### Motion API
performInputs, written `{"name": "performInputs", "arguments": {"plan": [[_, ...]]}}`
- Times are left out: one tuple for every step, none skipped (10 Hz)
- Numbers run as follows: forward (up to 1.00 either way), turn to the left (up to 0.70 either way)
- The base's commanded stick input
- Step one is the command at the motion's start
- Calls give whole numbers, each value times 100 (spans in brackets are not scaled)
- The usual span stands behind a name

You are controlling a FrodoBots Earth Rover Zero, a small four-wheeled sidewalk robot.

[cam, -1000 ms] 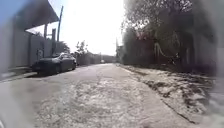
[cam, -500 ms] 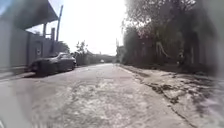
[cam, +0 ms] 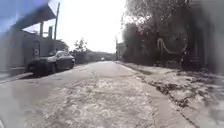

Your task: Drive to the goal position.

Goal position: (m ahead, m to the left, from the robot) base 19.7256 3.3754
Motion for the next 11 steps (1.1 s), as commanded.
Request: {"name": "performInputs", "arguments": {"plan": [[50, 0], [50, 0], [50, 0], [50, 0], [50, 0], [50, 0], [50, 0], [50, 0], [50, 0], [50, 0], [50, 0]]}}
